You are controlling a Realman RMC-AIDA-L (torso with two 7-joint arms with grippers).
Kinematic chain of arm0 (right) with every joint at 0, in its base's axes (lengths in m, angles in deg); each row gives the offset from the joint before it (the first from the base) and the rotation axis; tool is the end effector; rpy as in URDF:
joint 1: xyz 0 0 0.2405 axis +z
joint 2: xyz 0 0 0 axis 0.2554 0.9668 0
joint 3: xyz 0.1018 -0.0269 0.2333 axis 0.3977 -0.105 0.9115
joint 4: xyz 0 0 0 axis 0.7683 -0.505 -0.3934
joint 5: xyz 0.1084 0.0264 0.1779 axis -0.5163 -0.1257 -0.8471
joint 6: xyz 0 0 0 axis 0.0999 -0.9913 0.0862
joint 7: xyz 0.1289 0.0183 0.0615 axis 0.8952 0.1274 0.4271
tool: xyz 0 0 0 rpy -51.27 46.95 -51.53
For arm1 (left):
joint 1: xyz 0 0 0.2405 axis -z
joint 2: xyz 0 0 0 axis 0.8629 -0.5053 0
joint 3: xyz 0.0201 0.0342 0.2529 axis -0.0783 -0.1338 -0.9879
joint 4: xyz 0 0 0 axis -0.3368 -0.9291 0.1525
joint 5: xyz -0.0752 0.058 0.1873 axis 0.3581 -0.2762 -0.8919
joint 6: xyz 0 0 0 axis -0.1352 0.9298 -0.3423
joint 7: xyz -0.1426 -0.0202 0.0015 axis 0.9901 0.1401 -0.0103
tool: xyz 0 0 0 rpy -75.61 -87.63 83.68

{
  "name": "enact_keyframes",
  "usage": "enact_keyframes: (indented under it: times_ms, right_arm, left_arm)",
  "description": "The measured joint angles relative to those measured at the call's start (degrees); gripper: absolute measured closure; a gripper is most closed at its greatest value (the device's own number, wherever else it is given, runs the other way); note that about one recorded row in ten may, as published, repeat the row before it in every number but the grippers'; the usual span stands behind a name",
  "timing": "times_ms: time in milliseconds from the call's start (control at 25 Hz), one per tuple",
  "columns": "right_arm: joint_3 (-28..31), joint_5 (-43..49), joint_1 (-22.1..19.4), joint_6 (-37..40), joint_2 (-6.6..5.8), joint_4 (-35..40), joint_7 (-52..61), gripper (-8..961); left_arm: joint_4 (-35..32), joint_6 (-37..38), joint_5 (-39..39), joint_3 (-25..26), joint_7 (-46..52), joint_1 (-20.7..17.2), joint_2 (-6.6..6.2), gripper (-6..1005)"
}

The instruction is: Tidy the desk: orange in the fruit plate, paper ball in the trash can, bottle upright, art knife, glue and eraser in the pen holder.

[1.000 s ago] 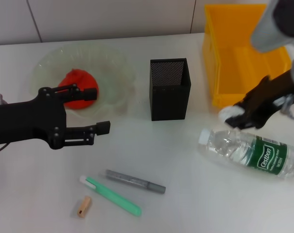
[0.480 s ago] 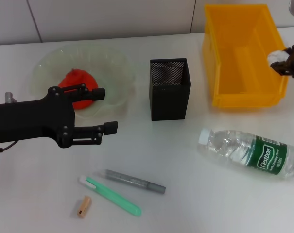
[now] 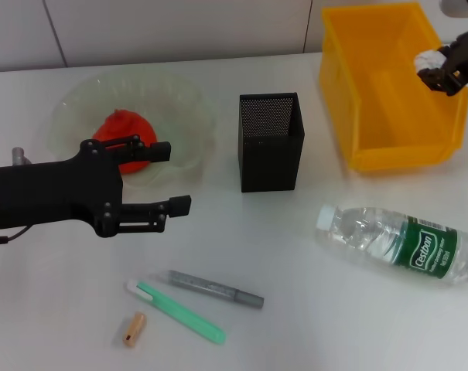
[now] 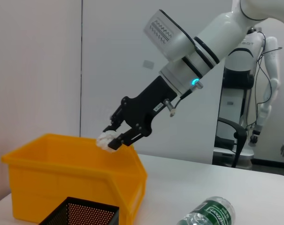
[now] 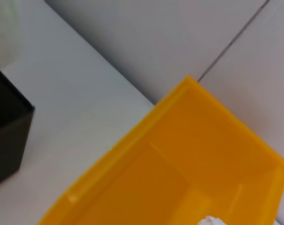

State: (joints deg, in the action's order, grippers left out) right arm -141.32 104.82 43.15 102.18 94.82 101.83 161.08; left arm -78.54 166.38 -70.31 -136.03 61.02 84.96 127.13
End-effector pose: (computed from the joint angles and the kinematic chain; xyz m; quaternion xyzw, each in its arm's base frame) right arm 0.2119 0.3985 0.0935 -0.8686 0.1912 -0.1642 0.4266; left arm -0.2165 0.3165 0.0165 -0.9563 -0.0805 -0.2690 0.0822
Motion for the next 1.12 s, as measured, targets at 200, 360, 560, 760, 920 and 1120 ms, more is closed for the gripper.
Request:
enact_keyframes:
  times_ms: [200, 360, 560, 760, 920, 1120]
  right_arm:
    - [-1.1, -0.4, 1.0, -0.6, 0.15, -0.6, 0.6, 514]
    - [-1.2, -0.4, 2.0, -1.9, 0.17, -2.9, 0.7, 505]
    - [-1.1, -1.0, 1.5, -3.6, 0.27, -3.4, 0.7, 493]
    - [-1.5, -1.2, 0.8, -5.1, 0.34, -3.2, 0.6, 482]
    - [-1.8, -1.3, 0.4, -6.8, 0.34, -3.3, 0.8, 307]
    - [-2.0, -1.5, -0.7, -11.5, 0.40, -2.9, 3.5, 250]
  left_arm:
    - [0.0, -0.1, 0.0, -0.1, 0.0, -0.3, 0.00, 208]
    - [0.0, -0.2, 0.0, -0.1, 0.0, -0.3, 0.00, 209]
    - [0.0, -0.2, 0.0, -0.1, 0.0, -0.3, 0.00, 210]
    - [0.0, -0.2, 0.0, -0.2, 0.0, -0.3, 0.00, 211]
    - [0.0, -0.2, 0.0, -0.2, 0.0, -0.3, 0.00, 212]
    - [0.0, -0.2, 0.0, -0.2, 0.0, -0.3, 0.00, 213]
